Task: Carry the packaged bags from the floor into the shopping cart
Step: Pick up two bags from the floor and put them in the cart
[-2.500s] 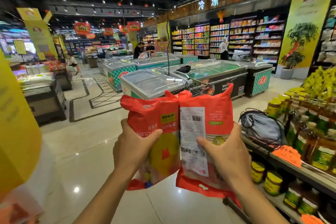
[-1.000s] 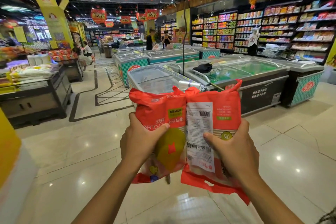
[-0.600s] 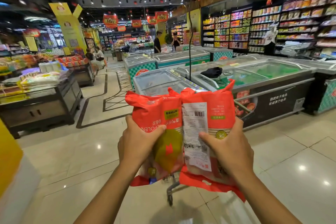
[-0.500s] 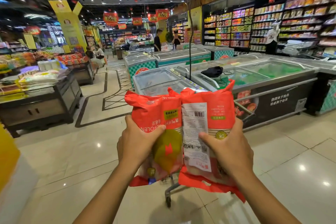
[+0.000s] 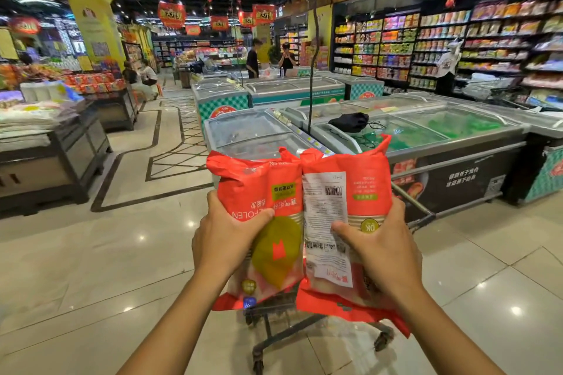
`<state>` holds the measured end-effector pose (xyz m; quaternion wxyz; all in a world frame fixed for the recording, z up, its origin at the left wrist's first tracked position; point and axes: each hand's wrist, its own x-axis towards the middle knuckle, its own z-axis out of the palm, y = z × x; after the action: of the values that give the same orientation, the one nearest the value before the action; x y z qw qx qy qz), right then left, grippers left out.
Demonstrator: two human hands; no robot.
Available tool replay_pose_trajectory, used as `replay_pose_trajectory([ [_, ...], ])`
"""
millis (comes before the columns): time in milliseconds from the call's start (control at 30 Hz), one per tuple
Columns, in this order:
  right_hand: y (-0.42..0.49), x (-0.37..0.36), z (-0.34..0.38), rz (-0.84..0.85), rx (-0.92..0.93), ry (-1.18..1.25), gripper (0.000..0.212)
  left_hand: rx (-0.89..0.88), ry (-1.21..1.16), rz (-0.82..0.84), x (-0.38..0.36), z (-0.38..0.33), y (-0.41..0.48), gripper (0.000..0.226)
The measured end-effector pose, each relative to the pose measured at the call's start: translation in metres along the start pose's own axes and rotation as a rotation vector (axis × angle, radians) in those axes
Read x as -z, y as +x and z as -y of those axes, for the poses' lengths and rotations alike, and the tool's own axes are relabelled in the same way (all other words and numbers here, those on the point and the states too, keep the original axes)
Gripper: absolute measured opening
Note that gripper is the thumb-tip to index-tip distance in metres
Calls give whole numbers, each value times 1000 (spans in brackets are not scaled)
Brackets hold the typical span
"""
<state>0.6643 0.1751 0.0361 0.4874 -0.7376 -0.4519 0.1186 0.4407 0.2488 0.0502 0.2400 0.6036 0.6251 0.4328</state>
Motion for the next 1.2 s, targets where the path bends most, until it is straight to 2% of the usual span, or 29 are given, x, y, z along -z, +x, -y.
replay_pose_trajectory([
  [100, 46, -28, -2, -6, -4, -17, 68, -1, -51, 9, -23, 12, 52, 83],
  [233, 108, -67, 0, -3, -17, -29, 66, 22, -80, 36, -49, 25, 124, 72],
  [467, 192, -108, -22, 2, -49, 28, 62, 59, -80, 52, -87, 59, 217, 72],
  [567, 224, -124, -39, 22, -65, 13, 66, 95, -65, 81, -109, 71, 246, 72],
  [767, 289, -183, -93, 153, -151, 86, 63, 241, -24, 108, -174, 110, 298, 86],
  [867, 326, -230, -133, 240, -222, 108, 73, 309, 36, 124, -210, 135, 321, 85],
  [967, 366, -280, -177, 339, -328, 117, 79, 428, 99, 159, -245, 161, 345, 91],
  [1067, 400, -328, -214, 441, -394, 122, 71, 547, 147, 160, -279, 190, 370, 92],
  [1200, 432, -394, -267, 536, -508, 123, 76, 684, 169, 177, -325, 243, 397, 99],
])
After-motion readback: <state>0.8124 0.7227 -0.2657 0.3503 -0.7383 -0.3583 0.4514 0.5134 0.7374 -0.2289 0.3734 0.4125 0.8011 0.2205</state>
